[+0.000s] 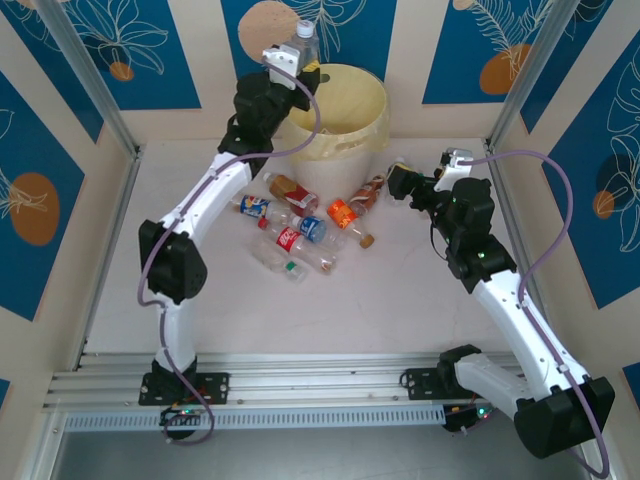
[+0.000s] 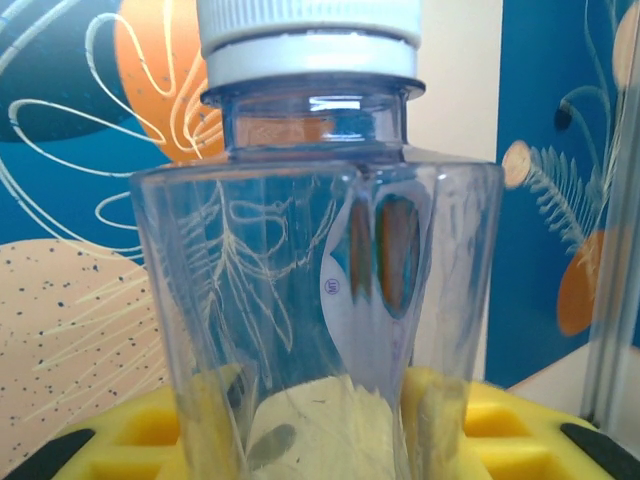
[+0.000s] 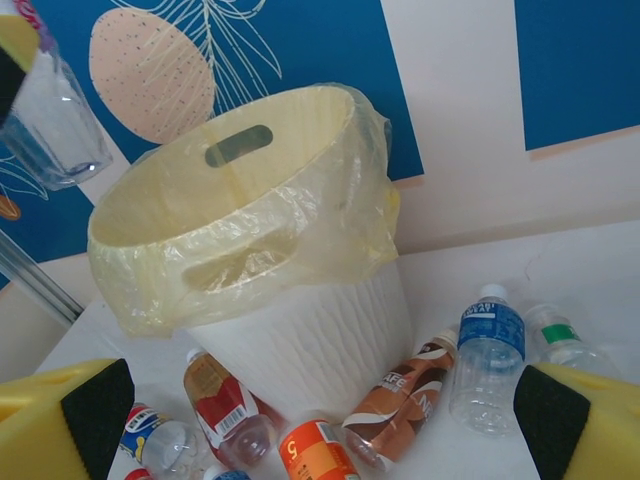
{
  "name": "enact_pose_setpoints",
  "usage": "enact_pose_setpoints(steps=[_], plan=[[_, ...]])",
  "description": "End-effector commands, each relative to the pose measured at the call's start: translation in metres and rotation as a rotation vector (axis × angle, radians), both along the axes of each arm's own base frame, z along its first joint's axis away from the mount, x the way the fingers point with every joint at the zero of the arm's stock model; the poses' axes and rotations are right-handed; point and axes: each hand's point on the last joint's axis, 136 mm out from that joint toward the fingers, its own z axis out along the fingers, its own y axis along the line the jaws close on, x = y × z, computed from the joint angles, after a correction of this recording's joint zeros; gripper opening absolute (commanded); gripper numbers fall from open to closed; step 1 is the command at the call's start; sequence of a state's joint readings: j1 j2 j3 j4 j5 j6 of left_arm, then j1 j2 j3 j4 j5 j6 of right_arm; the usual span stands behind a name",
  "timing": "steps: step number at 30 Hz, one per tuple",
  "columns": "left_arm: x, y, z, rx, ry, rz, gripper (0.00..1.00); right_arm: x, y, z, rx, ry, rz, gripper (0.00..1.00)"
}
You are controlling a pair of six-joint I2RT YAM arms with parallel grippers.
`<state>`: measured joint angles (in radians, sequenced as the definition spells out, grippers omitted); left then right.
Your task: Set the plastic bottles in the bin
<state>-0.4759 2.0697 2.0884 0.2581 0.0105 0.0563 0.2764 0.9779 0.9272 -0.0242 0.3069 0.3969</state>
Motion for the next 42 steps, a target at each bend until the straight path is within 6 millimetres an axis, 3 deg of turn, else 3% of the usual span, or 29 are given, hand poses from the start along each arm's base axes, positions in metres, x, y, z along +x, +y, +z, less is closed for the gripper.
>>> enact_pose_setpoints(steps=[1, 9, 13, 14, 19, 22, 24, 34, 38, 42], plan=[[0.013, -0.017, -0.008, 0.121, -0.033, -0.009, 0.00, 0.004, -0.003, 0.003, 0.005, 0.012, -0.014, 0.99], [0.038, -0.036, -0.037, 0.163, -0.014, -0.031, 0.00, 0.011, -0.005, -0.009, -0.008, 0.047, -0.023, 1.00], [0.049, -0.036, -0.049, 0.162, -0.049, -0.005, 0.10, 0.017, -0.006, -0.015, -0.014, 0.064, -0.027, 1.00], [0.051, -0.037, -0.054, 0.160, -0.054, 0.002, 0.15, 0.019, -0.006, -0.016, -0.014, 0.069, -0.026, 1.00], [0.052, -0.042, -0.061, 0.155, -0.031, -0.024, 0.69, 0.026, -0.003, -0.020, -0.015, 0.085, -0.018, 1.00], [0.048, -0.040, -0.054, 0.131, 0.016, -0.036, 0.91, 0.029, -0.002, -0.024, -0.013, 0.096, -0.015, 1.00], [0.042, -0.038, -0.048, 0.100, 0.055, -0.054, 1.00, 0.030, -0.001, -0.025, -0.012, 0.103, -0.012, 1.00], [0.006, -0.033, -0.018, 0.047, 0.178, -0.140, 1.00, 0.028, -0.004, -0.028, -0.011, 0.111, -0.022, 1.00], [-0.016, -0.036, -0.008, 0.011, 0.253, -0.223, 1.00, 0.032, -0.019, -0.048, -0.024, 0.164, -0.080, 1.00], [-0.049, -0.046, -0.007, -0.011, 0.361, -0.362, 1.00, 0.041, -0.044, -0.081, -0.029, 0.293, -0.153, 0.99]])
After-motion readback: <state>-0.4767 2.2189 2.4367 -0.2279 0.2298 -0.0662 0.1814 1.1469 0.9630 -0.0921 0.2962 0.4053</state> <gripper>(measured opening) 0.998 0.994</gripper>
